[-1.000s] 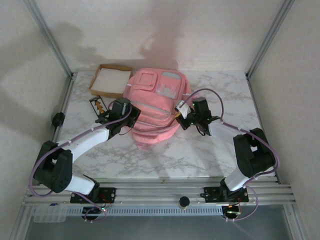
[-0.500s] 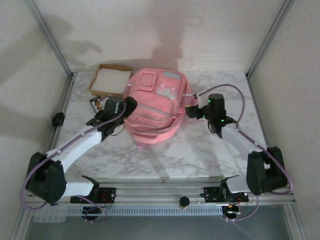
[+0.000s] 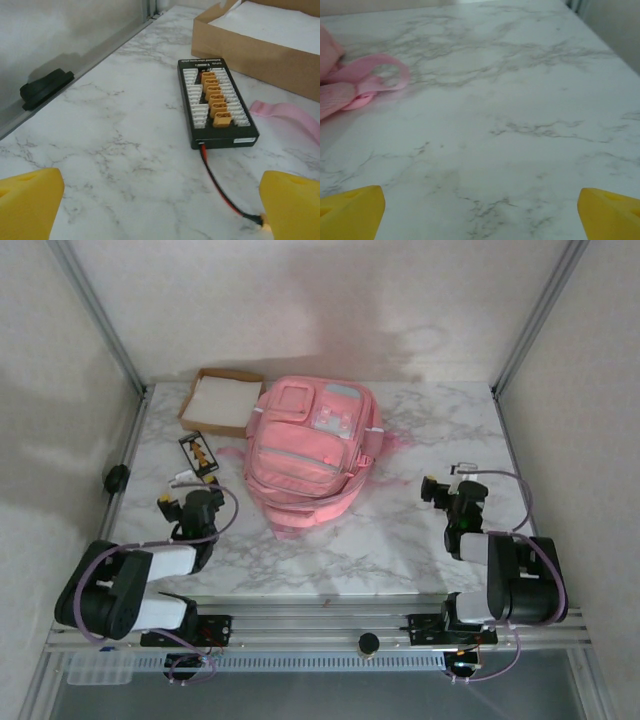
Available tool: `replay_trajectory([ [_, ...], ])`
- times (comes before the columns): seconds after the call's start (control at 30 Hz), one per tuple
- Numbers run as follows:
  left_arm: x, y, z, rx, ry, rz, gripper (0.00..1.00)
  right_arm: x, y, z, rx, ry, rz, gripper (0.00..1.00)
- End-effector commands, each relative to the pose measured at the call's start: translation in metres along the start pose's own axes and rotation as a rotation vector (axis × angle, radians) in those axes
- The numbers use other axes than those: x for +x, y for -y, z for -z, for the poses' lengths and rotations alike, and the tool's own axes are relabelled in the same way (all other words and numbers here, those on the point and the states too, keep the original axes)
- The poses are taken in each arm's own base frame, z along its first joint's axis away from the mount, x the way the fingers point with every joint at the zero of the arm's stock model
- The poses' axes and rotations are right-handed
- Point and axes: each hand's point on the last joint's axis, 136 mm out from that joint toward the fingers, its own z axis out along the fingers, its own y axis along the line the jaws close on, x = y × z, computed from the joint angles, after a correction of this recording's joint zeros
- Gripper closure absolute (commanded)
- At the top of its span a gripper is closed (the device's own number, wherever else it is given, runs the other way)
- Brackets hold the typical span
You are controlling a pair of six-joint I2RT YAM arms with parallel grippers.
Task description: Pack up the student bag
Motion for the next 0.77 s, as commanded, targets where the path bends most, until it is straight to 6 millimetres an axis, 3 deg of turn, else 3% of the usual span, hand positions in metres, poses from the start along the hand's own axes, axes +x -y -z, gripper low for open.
replay_trajectory([
  [0.0, -0.061, 0.02, 0.007, 0.172, 0.246, 0.112, 0.0, -0.056, -0.031, 0.008, -0.189, 0.27, 0.037, 0.01],
  [0.07, -0.055, 0.029, 0.004, 0.258, 0.236, 0.109, 0.01, -0.039, -0.033, 0.01, -0.197, 0.259, 0.049, 0.01],
  [0.17, -0.043, 0.046, 0.005, 0.365, 0.243, 0.06, 0.01, -0.036, -0.023, 0.01, -0.139, 0.262, 0.021, 0.01],
  [0.3, -0.039, 0.039, -0.018, 0.312, 0.159, 0.107, 0.01, -0.037, -0.018, 0.006, -0.08, 0.256, 0.015, 0.01],
  [0.73, -0.04, 0.04, -0.018, 0.307, 0.163, 0.099, 0.01, -0.037, -0.018, 0.006, -0.078, 0.256, 0.016, 0.01],
])
